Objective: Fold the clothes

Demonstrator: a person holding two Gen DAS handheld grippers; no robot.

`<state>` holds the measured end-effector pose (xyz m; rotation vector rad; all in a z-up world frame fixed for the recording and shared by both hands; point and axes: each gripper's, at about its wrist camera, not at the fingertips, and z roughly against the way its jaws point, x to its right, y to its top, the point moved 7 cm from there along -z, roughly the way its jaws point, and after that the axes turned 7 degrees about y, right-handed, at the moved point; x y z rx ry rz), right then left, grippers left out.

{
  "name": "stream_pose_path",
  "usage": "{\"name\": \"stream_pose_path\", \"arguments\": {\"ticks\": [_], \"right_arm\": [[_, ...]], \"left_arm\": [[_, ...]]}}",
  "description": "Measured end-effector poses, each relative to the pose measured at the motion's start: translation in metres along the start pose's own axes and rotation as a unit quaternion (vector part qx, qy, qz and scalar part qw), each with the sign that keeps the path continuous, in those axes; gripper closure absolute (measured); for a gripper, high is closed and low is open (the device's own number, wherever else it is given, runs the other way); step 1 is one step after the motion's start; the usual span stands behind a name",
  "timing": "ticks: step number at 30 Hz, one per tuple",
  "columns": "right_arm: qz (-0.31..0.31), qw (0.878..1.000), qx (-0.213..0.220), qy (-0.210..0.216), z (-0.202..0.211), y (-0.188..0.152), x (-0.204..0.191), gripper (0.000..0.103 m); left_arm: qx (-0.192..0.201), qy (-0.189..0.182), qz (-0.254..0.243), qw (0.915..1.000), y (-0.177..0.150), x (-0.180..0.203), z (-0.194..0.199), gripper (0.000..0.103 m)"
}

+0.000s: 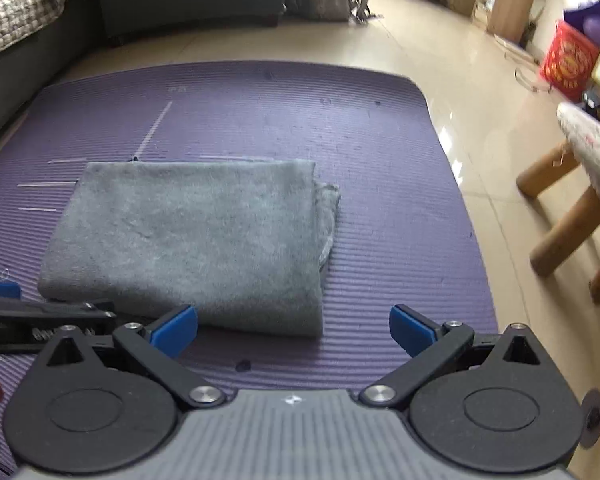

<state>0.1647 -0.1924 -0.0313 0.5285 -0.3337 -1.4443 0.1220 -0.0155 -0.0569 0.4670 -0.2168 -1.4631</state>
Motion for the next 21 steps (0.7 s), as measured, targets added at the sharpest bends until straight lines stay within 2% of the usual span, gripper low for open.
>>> {"name": "stream_pose_path", "arguments": {"ticks": [4,11,21], "right_arm": [[-0.011,1.000,-0.005,-0.010,0.000,-0.001,0.005,0.001],[-0.010,1.000,-0.008,-0.002,-0.002,-0.003,0.004,0.001],[-0.015,1.000,-0.017,0.003,-0.005,-0.005,0.006,0.001]], "left_arm": [[0.008,0.009,-0.016,0.9998,-0.006,0.009,0.005,0.000],[0.010,0.015,-0.024,0.9995,-0.007,0.013,0.004,0.000],[0.002,0.006,-0.026,0.9996,-0.010,0.014,0.001,0.000]]}}
